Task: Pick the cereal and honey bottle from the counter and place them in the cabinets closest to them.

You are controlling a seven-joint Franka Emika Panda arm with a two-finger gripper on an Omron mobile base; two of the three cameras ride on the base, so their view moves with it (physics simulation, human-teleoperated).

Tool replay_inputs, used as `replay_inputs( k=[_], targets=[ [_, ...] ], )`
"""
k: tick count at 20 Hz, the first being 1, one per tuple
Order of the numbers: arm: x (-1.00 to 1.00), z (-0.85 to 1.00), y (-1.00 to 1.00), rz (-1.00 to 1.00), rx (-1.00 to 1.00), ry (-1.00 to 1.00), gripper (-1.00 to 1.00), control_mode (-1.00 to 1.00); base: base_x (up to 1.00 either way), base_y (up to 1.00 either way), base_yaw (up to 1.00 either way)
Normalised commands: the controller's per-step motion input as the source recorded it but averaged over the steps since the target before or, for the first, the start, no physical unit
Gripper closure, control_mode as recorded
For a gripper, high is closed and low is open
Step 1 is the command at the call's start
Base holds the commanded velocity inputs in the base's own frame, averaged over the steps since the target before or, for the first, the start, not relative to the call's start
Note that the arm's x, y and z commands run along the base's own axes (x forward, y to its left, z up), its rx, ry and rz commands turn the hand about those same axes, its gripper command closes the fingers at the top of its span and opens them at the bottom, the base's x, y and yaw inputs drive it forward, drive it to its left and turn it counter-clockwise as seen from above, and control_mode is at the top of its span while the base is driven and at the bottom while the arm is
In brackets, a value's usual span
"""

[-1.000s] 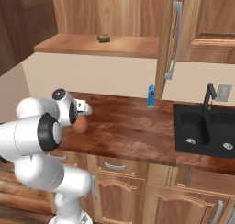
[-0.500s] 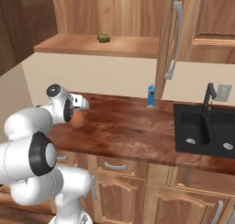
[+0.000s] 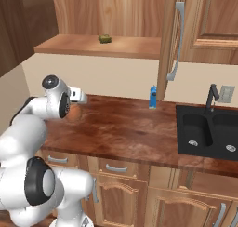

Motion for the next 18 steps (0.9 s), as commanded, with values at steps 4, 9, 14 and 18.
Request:
replay_inputs(
  k=[4,9,14,18],
  targets=[
    [-0.26,0.62,0.00,0.00,0.03,0.00,1.00,-1.00,0.00,0.00,0.00],
    [-0.32,0.56,0.00,0.00,0.01,0.02,1.00,-1.00,0.00,0.00,0.00],
    [-0.38,0.53,0.00,-0.03,0.01,0.04,1.00,-1.00,0.00,0.00,0.00],
    [-0.44,0.49,0.00,-0.04,0.02,0.05,1.00,-1.00,0.00,0.00,0.00]
  ],
)
